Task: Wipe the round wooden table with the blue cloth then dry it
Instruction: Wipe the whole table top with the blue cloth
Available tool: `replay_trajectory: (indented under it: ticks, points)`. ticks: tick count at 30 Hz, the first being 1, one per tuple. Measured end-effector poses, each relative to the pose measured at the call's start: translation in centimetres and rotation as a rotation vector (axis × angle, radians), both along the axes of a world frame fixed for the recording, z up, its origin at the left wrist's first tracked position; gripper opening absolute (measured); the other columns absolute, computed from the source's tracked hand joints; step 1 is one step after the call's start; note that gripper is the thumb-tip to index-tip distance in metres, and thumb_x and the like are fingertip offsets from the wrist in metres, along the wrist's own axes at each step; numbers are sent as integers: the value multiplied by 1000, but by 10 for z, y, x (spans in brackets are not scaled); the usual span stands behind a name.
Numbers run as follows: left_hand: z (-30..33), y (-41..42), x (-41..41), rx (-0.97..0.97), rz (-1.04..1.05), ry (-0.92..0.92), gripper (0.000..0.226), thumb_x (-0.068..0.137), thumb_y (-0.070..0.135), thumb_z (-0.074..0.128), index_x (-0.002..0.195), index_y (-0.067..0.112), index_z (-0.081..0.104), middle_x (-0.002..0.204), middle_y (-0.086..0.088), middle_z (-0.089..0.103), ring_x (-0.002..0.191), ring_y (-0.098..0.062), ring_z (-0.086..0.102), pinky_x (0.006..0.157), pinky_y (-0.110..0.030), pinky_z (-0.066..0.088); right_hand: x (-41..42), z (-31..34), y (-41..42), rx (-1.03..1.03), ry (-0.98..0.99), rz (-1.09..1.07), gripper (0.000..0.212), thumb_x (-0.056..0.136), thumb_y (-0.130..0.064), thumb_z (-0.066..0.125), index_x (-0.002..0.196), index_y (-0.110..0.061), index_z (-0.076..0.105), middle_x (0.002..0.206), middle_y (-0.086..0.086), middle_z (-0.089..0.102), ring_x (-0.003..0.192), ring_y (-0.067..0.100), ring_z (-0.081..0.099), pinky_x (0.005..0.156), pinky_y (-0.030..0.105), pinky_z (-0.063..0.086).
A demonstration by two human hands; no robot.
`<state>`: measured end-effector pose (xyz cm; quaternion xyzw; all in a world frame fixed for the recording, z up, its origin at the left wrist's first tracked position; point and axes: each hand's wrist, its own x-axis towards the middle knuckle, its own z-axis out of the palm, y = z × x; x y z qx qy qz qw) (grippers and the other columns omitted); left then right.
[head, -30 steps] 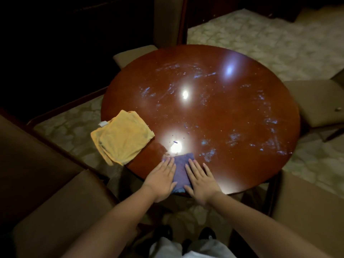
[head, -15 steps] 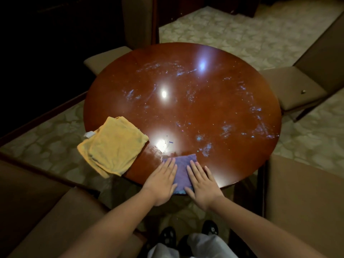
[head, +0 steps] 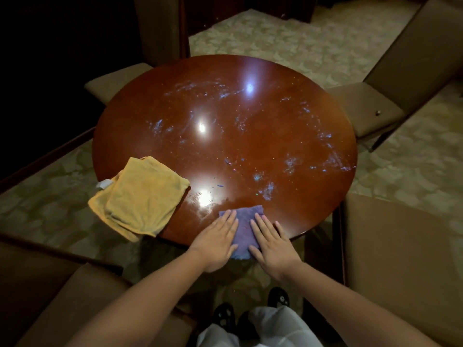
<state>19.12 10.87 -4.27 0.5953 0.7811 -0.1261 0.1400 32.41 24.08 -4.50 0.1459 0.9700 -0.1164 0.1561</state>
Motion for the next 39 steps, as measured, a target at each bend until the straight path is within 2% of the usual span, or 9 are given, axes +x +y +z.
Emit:
replay_trajectory:
  ticks: [12,17,21,24,27,29,32,34,39]
  points:
    - [7,27,1,-45,-31,-34,64,103,40,14,150,2,-6,158,-16,-14,146,-27,-16,117,-34,-8,10,-2,21,-28,-28,-81,110,50,-75,-44,141,-18,-18,149,-3,-22,139,10,-20,112,26,-13]
    - [11,40,0,-46,-6,-42,63,104,37,15,150,0,-6,157,-17,-14,146,-28,-15,117,-34,-9,-1,4,27,22,-67,-104,80,89,-63,-6,152,-14,-8,159,3,-13,147,14,-11,115,27,-9]
    - [14,33,13,-82,-74,-35,63,104,38,15,150,1,-8,157,-17,-16,145,-28,-17,116,-34,-10,21,4,12,-4,-74,-156,114,59,-77,-35,151,-17,-7,160,1,-10,147,12,-9,112,24,-11]
    - [14,43,8,-69,-40,-77,65,103,41,16,150,3,-8,157,-14,-16,145,-25,-17,116,-33,-10,8,7,21,-37,-37,-233,74,94,-60,-2,152,-15,-3,160,1,-9,147,12,-9,114,24,-9]
    - [16,56,0,-58,-8,-119,67,103,42,20,151,4,-6,158,-13,-14,146,-24,-14,116,-32,-8,-10,10,34,-23,-45,-244,59,104,-42,12,153,-12,-1,161,3,-7,148,13,-6,117,28,-4]
    - [17,55,0,-56,-16,-124,67,103,43,21,151,4,-6,158,-13,-14,146,-25,-14,117,-33,-6,-8,12,37,9,-62,-218,65,100,-49,2,153,-12,0,161,4,-4,148,13,-4,117,28,-3]
    - [18,46,8,-70,-65,-130,68,102,44,21,151,5,-6,158,-12,-15,146,-24,-15,118,-33,-5,13,11,25,43,-53,-186,117,60,-67,-44,152,-11,1,161,4,-2,148,14,-1,114,25,-7]
    - [17,45,9,-68,-76,-140,70,102,46,22,151,6,-6,158,-11,-15,146,-23,-15,118,-33,-3,20,7,26,52,-78,-179,129,49,-66,-52,152,-10,1,160,6,-2,148,16,-1,111,25,-11]
    - [16,68,-3,-80,-61,-86,72,101,48,22,151,3,-5,158,-14,-12,147,-25,-12,120,-35,-1,-7,9,48,113,-66,-175,73,94,-52,-9,152,-8,-2,160,8,-7,148,16,-5,117,28,-5]
